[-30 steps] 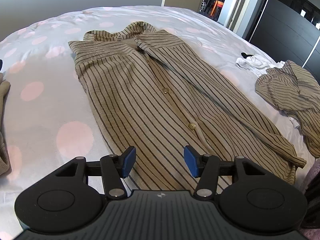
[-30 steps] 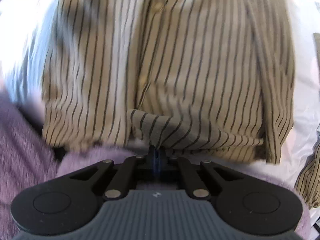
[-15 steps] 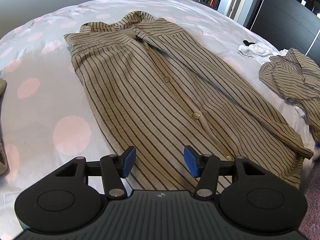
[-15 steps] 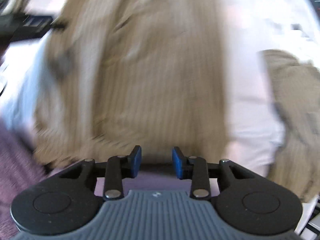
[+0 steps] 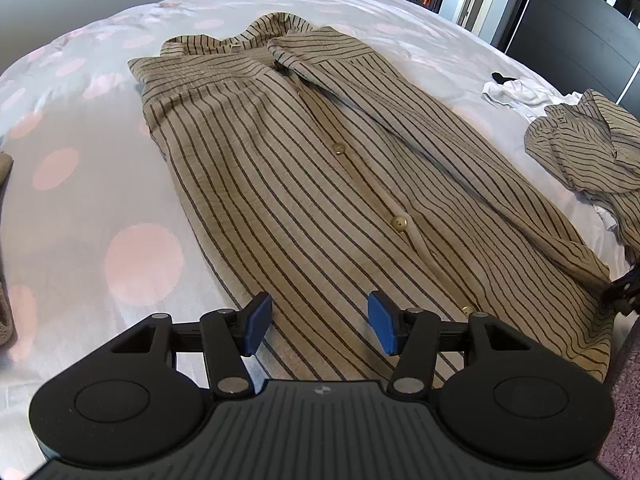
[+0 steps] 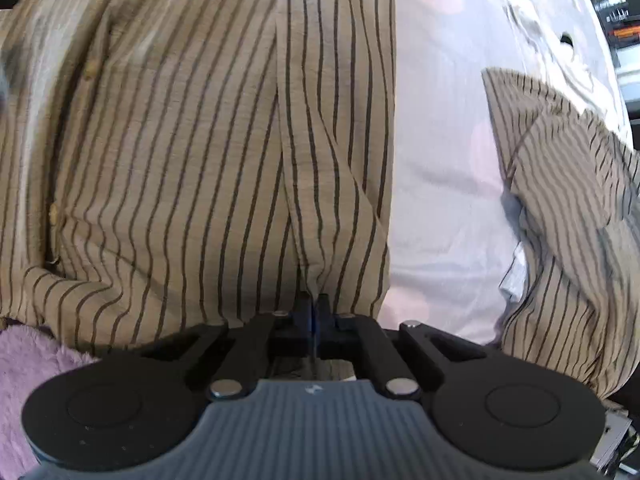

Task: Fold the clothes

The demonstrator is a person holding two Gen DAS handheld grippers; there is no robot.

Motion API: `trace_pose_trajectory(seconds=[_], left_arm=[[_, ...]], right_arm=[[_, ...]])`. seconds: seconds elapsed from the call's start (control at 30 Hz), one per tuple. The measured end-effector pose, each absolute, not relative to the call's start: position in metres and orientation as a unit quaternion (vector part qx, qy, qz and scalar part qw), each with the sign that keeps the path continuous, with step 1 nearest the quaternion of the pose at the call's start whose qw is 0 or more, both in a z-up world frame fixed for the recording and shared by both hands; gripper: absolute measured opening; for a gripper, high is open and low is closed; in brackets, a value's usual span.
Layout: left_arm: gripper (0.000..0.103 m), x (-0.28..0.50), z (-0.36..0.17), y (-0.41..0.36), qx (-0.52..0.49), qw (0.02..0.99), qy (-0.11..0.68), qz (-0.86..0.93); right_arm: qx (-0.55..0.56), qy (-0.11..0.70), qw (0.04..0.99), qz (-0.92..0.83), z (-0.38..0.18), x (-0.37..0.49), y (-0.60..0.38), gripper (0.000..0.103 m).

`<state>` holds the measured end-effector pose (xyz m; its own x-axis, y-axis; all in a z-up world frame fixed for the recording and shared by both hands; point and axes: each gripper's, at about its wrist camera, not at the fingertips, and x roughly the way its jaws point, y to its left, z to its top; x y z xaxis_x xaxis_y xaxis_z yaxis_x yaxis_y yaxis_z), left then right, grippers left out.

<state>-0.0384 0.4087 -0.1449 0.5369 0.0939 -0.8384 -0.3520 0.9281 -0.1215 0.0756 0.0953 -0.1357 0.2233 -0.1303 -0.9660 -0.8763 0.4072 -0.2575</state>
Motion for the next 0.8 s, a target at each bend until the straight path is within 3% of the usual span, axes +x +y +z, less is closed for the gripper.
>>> trace_pose_trajectory(seconds=[0.3,0.47,0.8], left_arm=[[0.051,-0.035,-0.148,0.407,-0.133,0.863,0.471,0.128],[0.051,-0.036,-0.147,0.406,-0.131,0.863,0.471,0.129],[0.051,-0.038,-0.147,0.41,-0.136,0.865,0.466,0.128]], right_arm=[[-0.403,0.515,0.666,0.36,-0.038,0.055,0.095,0.002],[-0.367,0.516,0.658,0.407,-0.017,0.029,0.114,0.002],[-0.353,0.554,0.6,0.458,-0.098,-0.022,0.144,0.002]])
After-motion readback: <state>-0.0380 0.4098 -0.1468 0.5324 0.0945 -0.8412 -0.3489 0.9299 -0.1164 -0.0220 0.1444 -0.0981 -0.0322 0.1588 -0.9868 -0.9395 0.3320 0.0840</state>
